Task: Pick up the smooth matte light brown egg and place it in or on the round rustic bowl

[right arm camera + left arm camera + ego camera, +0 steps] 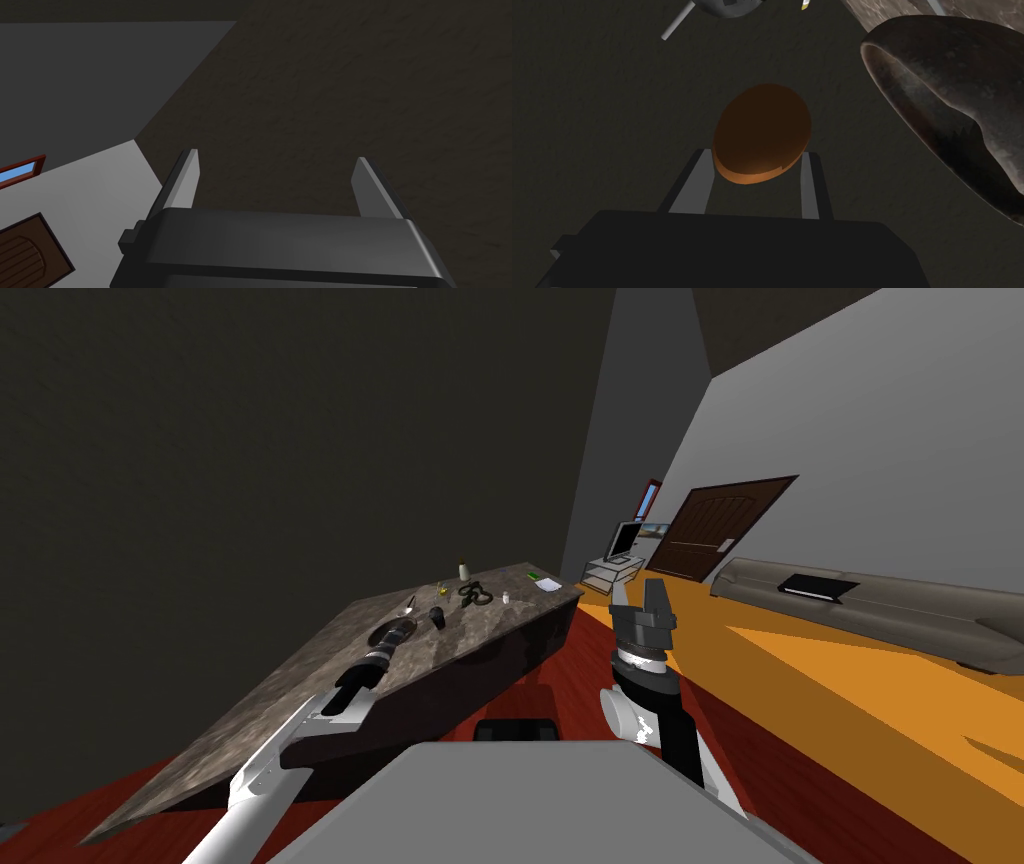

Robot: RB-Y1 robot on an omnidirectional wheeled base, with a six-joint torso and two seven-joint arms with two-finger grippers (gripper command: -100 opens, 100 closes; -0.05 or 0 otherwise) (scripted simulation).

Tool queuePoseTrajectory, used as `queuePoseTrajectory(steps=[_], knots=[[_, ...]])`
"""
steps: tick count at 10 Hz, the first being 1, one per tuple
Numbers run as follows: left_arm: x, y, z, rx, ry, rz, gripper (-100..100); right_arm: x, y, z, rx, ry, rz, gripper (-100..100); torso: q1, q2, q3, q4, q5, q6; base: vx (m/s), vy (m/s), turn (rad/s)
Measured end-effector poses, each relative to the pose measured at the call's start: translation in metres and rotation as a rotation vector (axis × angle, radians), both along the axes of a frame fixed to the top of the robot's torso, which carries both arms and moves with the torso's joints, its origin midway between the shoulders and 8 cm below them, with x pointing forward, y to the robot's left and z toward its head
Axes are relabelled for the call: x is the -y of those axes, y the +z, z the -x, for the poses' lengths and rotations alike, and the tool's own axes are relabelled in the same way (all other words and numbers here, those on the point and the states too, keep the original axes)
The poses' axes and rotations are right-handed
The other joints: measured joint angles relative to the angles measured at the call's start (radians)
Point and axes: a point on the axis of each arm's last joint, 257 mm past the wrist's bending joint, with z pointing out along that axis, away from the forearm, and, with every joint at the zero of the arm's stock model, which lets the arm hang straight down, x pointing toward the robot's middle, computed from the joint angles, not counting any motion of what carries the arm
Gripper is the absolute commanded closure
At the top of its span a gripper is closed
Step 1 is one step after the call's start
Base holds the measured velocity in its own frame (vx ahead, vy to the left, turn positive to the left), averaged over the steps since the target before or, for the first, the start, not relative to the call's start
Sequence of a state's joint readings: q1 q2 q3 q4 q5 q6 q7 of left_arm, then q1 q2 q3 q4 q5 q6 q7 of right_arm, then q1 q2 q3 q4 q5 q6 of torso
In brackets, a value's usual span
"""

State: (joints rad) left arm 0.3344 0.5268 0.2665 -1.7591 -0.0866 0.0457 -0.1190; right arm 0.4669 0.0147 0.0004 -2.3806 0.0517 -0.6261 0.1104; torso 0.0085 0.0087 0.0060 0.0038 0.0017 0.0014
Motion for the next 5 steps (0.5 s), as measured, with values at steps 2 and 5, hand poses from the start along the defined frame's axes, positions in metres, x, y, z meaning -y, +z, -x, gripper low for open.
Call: queuePoseTrajectory(steps=[2, 5], knots=[[0.001, 0.007, -0.010, 0.029, -0.015, -0.019, 100, 0.000, 0.000, 0.000, 0.000, 0.000, 0.000, 0, 0.001, -0.002, -0.001, 0.000, 0.000, 0.000, -0.045, 0.155, -0.068], [0.003, 0.012, -0.021, 0.059, -0.035, -0.059, 100, 0.000, 0.000, 0.000, 0.000, 0.000, 0.000, 0, 0.002, -0.005, -0.002, -0.001, 0.001, -0.001, -0.031, 0.152, -0.064]])
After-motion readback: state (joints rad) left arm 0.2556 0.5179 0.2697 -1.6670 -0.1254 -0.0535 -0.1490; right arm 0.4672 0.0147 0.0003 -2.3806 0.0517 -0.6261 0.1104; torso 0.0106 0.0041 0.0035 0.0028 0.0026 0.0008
